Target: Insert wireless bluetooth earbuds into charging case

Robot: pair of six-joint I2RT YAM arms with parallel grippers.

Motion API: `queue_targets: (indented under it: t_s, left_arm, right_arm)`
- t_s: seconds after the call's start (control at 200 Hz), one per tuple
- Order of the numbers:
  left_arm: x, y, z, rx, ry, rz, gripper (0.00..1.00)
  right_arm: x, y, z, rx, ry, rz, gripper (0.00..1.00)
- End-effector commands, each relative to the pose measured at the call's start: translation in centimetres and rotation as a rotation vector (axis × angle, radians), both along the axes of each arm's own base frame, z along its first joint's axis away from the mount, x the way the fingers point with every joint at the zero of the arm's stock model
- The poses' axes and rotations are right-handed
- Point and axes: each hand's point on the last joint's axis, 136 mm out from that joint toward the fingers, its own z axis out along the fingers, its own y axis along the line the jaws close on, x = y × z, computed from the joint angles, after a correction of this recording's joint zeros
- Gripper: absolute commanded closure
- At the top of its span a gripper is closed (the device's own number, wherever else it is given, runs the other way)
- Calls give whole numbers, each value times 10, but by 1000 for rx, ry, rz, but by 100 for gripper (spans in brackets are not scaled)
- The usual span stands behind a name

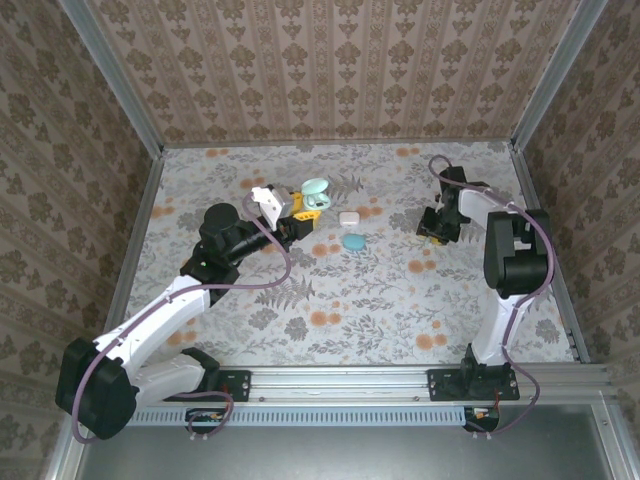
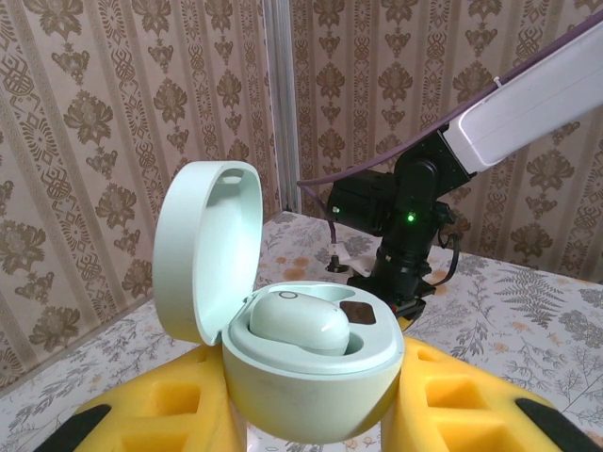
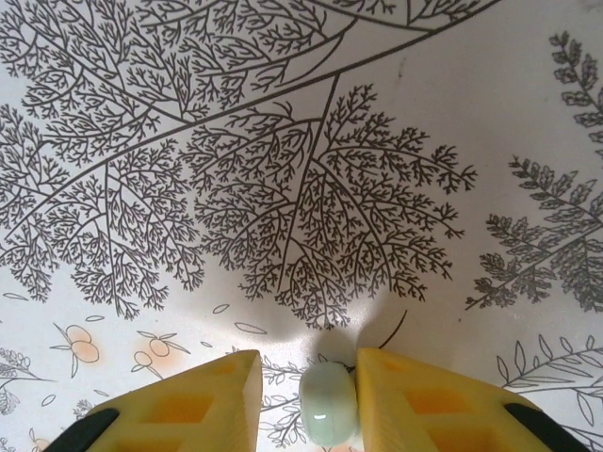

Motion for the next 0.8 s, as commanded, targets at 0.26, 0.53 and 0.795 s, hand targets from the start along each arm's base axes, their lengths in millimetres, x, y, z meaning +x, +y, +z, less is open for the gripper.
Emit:
queue_targets:
  t_s: [0.26,0.53,0.795]
  left_arm:
    - [-1,5,22,-28,-59,13,74]
    - [-1,4,23,-31,-56,8,75]
    - [-1,4,22,-31,-51,8,75]
  right_arm:
    - [-4,-6,-4,-100,68,42,71]
    - [-6,-6,-8,-136,99,93,72]
    - [-8,-5,-3,-161,98,120,78]
